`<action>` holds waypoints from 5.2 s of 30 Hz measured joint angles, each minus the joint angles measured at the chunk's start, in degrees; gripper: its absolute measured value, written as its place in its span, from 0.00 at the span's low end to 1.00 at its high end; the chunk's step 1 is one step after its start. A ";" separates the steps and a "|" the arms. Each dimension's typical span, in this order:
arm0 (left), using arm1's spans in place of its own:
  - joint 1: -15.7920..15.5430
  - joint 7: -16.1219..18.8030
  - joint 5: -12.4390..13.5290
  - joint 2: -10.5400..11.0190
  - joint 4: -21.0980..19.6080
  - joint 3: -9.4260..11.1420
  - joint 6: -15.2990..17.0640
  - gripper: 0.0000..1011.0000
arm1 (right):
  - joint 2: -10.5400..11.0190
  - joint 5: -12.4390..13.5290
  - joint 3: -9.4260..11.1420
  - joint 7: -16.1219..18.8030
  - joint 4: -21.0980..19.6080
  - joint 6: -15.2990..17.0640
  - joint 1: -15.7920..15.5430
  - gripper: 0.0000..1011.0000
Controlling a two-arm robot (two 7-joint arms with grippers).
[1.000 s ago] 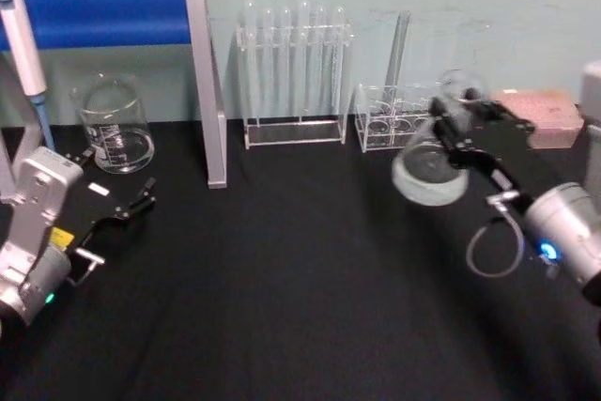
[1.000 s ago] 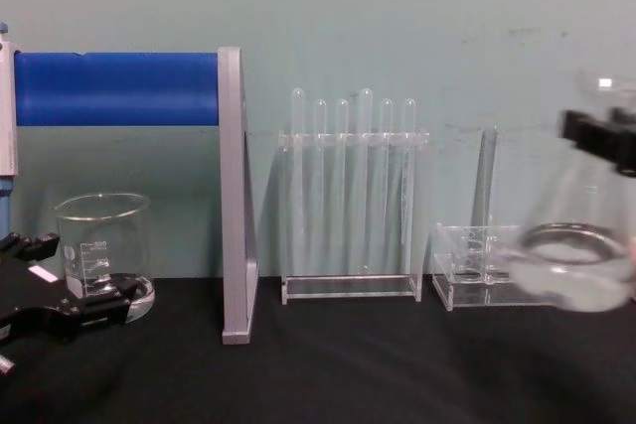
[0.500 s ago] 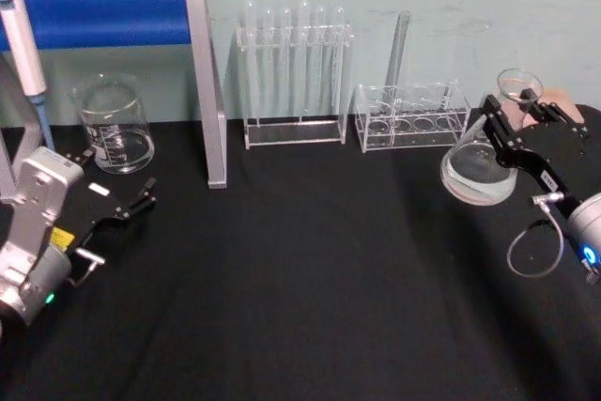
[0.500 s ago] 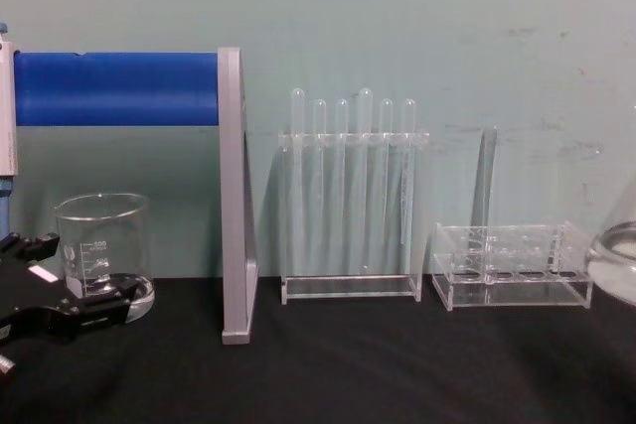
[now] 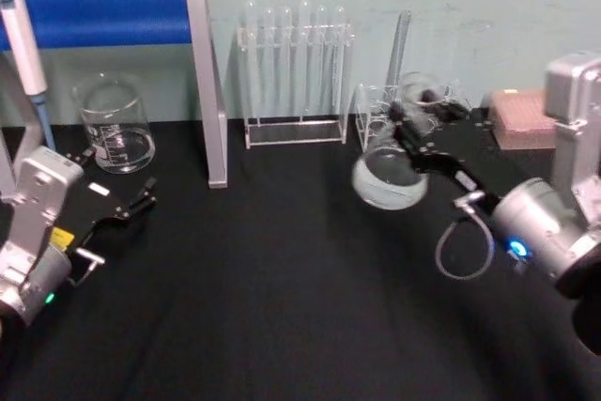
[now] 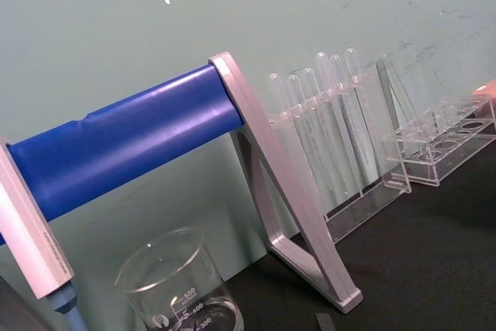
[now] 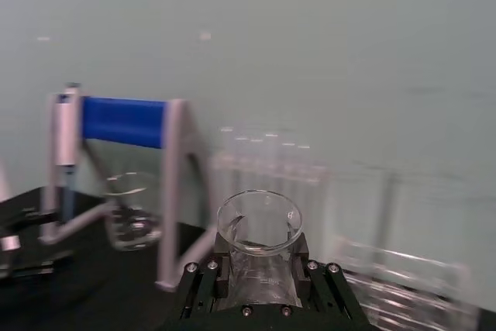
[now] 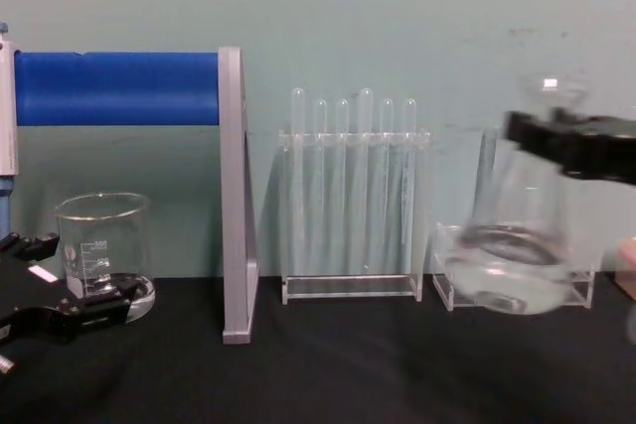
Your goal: Grasp the erlenmeyer flask with one hand, shake it three times, then place it back.
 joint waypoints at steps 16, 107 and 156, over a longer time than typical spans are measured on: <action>0.00 0.00 0.00 0.00 0.00 0.00 0.00 0.99 | 0.35 2.23 -6.95 4.49 4.04 -0.86 5.20 0.45; 0.00 0.00 0.00 0.00 0.00 0.00 0.00 0.99 | 9.56 5.84 -12.43 14.47 11.58 -6.93 8.81 0.45; 0.00 0.00 0.00 0.00 0.00 0.00 0.00 0.99 | 9.67 6.50 -16.68 18.56 19.93 -10.02 11.37 0.45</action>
